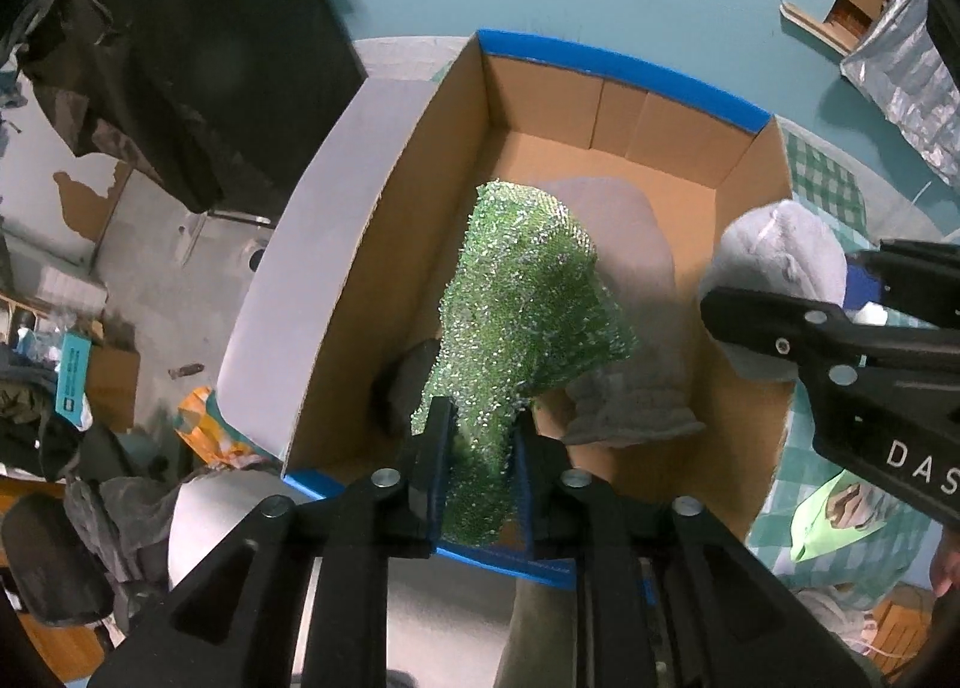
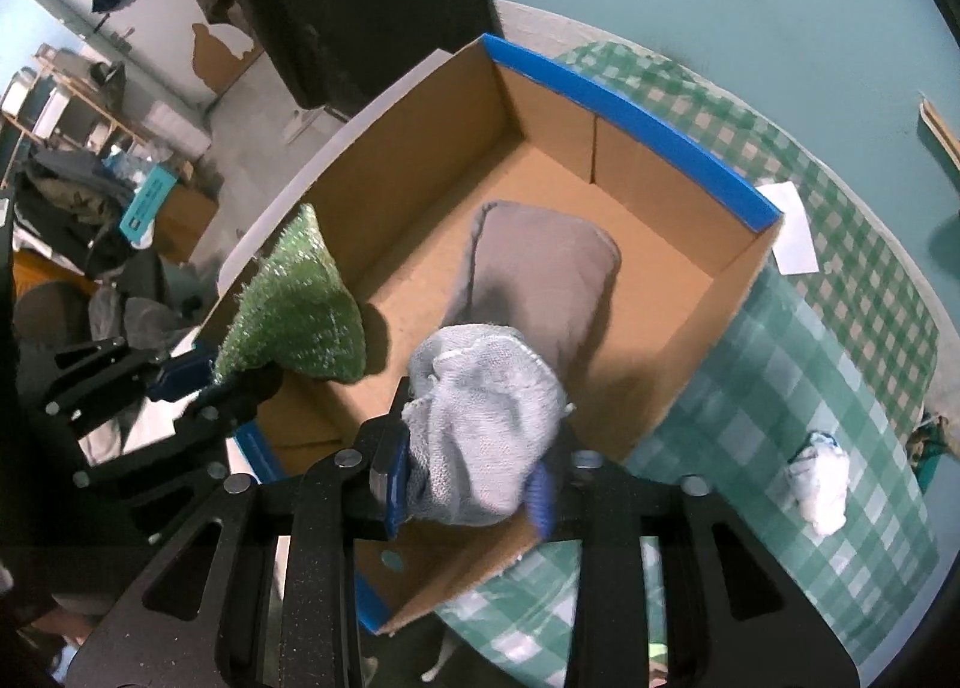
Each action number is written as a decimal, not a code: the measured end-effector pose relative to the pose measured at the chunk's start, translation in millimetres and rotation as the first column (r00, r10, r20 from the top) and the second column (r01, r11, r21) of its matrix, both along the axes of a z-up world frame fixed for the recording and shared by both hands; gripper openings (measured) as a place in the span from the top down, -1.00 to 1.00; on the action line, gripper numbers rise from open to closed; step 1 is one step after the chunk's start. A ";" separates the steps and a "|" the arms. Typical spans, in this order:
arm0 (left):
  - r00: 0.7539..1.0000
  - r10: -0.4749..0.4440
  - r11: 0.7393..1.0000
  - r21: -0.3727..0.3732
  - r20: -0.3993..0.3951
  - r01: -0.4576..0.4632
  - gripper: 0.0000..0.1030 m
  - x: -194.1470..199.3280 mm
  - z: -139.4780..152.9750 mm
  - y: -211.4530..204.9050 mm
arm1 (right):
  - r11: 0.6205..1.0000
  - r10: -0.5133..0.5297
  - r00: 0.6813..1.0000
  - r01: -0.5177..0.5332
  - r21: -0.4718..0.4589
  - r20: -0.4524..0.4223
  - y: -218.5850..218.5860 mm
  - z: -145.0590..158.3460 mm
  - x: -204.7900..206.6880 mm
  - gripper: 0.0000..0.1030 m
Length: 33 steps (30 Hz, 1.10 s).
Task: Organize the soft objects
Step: 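Open both grippers to drop the pad and sock into the box, then move both grippers back over the table toward the light green sheet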
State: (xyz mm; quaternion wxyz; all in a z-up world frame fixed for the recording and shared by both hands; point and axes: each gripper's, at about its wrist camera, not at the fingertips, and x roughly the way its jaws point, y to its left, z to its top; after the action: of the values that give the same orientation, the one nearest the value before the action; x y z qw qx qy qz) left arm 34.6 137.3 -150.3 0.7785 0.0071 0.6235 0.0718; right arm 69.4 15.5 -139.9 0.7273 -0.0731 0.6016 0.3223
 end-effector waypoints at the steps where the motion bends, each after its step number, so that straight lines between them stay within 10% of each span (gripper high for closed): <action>1: 1.000 -0.004 1.000 0.000 -0.004 0.004 0.35 -0.2 -1.2 -0.1 | 1.000 -0.006 1.000 0.006 -0.003 -0.001 0.4 -0.7 0.1 0.28; 7: 1.000 -0.012 1.000 0.002 0.022 0.012 -0.02 -3.7 6.2 0.0 | 1.000 -0.022 1.000 0.023 -0.014 0.010 0.1 1.1 -0.1 -0.04; 33: 0.988 -0.135 0.991 0.004 0.075 0.135 -0.08 -6.2 35.7 -43.8 | 0.990 -0.134 0.990 0.132 0.047 0.035 -84.0 32.9 -16.9 -0.10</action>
State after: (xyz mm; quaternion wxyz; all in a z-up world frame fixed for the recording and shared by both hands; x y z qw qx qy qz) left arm 28.4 93.5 -114.5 0.8044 0.0460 0.5920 0.0187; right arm 52.5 -68.5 -107.0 0.7600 -0.0225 0.5837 0.2850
